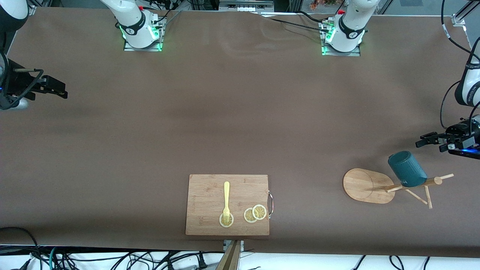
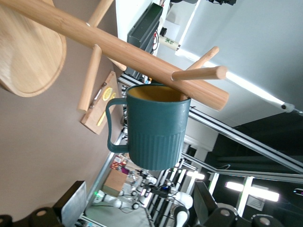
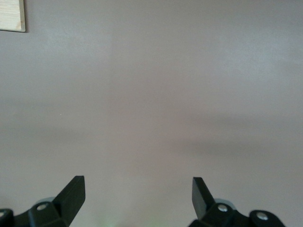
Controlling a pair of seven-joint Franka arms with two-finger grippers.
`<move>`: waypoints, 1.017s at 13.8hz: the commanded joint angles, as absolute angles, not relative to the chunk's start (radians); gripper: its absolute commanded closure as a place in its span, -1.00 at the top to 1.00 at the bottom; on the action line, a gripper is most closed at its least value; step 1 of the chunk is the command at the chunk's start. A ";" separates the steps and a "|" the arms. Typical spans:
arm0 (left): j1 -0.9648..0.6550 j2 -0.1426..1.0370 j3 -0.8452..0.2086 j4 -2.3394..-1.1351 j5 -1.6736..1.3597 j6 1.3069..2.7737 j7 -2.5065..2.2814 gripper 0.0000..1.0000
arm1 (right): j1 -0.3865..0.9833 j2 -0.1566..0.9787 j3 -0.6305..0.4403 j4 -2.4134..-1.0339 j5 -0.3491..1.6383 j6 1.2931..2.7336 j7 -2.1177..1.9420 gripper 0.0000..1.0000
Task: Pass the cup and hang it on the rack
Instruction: 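Open the left gripper and pull it back from the handle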
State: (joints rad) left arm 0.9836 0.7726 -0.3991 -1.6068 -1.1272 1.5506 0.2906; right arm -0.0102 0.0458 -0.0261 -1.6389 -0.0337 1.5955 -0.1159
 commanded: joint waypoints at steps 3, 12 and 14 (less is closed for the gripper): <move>1.022 0.570 -0.403 -1.615 -0.898 1.500 0.302 1.00 | -0.014 0.051 -0.021 -1.621 -0.026 1.591 -0.104 1.00; 0.634 -0.009 -0.207 -1.701 -0.501 1.414 0.237 1.00 | -0.014 0.051 -0.021 -1.621 -0.026 1.591 -0.104 1.00; 0.530 -0.105 -0.209 -1.716 -0.384 1.423 0.155 1.00 | -0.014 0.051 -0.021 -1.621 -0.026 1.591 -0.104 1.00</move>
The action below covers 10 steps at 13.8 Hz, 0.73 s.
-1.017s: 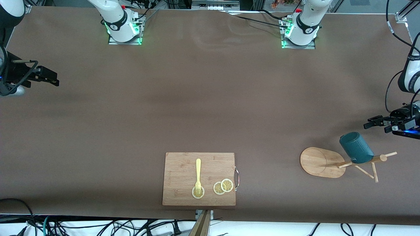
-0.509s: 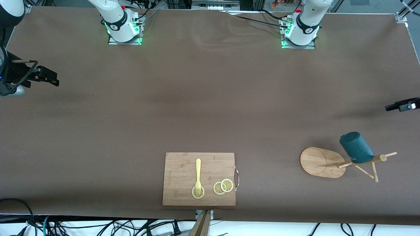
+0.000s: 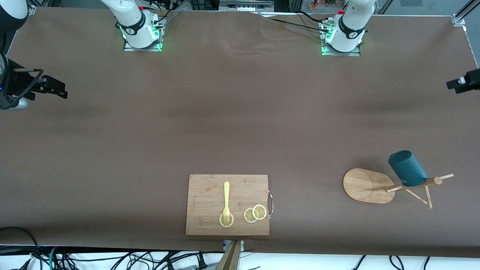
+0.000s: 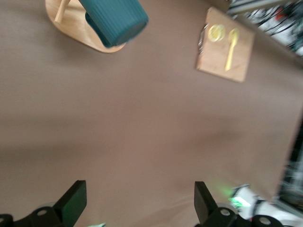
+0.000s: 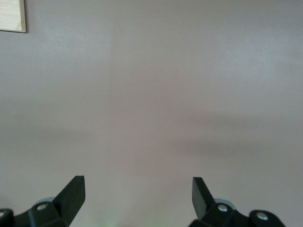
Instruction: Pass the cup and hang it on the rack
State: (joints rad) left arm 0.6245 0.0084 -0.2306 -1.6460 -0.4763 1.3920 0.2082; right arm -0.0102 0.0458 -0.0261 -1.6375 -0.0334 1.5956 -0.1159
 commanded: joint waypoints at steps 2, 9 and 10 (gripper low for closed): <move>0.409 -0.187 -0.206 -1.753 -0.283 1.445 0.036 1.00 | -0.014 0.051 -0.021 -1.621 -0.026 1.591 -0.104 1.00; 0.093 -0.308 -0.090 -1.910 -0.045 1.591 -0.238 1.00 | -0.014 0.051 -0.021 -1.621 -0.026 1.591 -0.104 1.00; 0.036 -0.304 -0.016 -1.904 -0.013 1.610 -0.226 1.00 | -0.014 0.051 -0.021 -1.621 -0.026 1.591 -0.104 1.00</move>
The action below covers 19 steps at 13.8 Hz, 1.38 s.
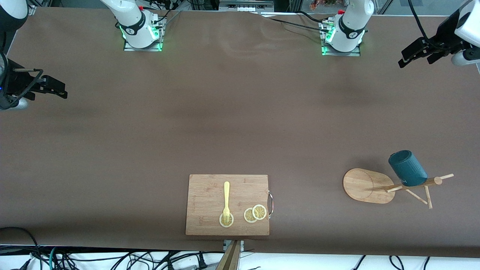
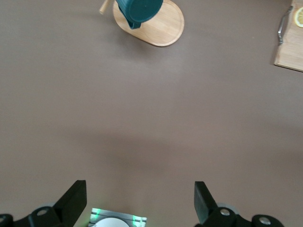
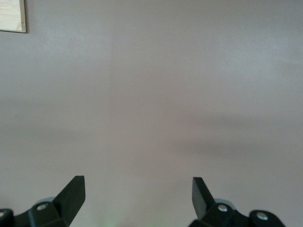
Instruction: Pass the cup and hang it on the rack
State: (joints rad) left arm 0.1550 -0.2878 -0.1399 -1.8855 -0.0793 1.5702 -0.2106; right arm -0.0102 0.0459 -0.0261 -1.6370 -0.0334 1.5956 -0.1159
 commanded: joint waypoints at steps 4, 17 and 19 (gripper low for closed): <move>0.012 -0.204 0.015 -1.766 0.014 1.592 -0.227 1.00 | -0.014 0.052 -0.021 -1.621 -0.026 1.591 -0.104 1.00; 0.077 -0.069 -0.014 -1.626 -0.078 1.582 -0.153 1.00 | -0.015 0.052 -0.023 -1.620 -0.026 1.586 -0.117 1.00; 0.078 -0.061 -0.012 -1.626 -0.080 1.577 -0.134 1.00 | -0.015 0.054 -0.023 -1.620 -0.026 1.589 -0.118 1.00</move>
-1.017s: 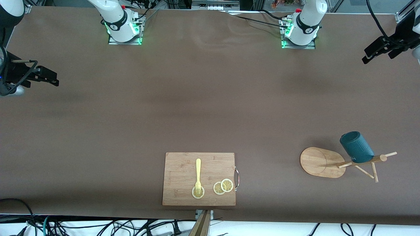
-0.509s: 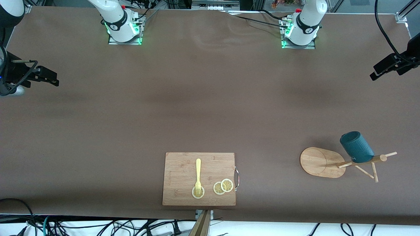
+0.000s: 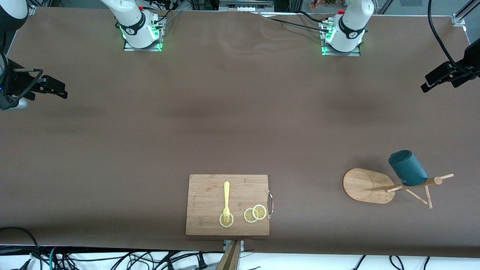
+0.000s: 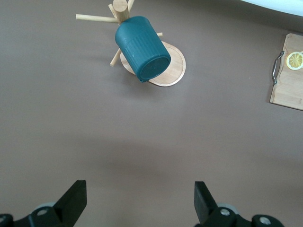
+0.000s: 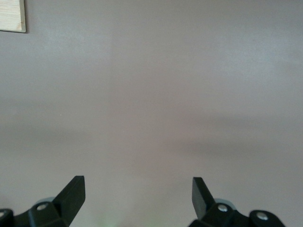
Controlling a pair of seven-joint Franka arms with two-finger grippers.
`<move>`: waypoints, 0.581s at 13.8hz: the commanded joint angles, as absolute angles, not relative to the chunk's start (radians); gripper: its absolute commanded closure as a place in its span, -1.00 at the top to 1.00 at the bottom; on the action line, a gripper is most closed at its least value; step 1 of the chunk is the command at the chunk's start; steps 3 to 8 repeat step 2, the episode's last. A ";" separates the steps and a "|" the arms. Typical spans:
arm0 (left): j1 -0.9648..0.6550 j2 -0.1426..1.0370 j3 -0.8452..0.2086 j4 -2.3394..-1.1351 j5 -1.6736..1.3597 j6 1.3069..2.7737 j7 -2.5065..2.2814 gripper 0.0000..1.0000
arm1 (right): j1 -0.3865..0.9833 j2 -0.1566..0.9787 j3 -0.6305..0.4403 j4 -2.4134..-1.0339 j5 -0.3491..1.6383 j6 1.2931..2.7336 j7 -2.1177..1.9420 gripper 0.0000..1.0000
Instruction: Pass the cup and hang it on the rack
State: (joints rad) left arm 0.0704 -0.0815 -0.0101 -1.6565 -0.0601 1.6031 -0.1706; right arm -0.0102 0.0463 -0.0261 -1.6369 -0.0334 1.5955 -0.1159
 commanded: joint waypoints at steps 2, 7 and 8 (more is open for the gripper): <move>0.080 -0.061 -0.014 -1.626 -0.080 1.574 -0.120 1.00 | -0.015 0.054 -0.023 -1.620 -0.026 1.589 -0.118 1.00; 0.080 -0.061 -0.014 -1.626 -0.080 1.574 -0.120 1.00 | -0.015 0.054 -0.023 -1.620 -0.026 1.589 -0.118 1.00; 0.080 -0.061 -0.014 -1.626 -0.080 1.574 -0.120 1.00 | -0.015 0.054 -0.023 -1.620 -0.026 1.589 -0.118 1.00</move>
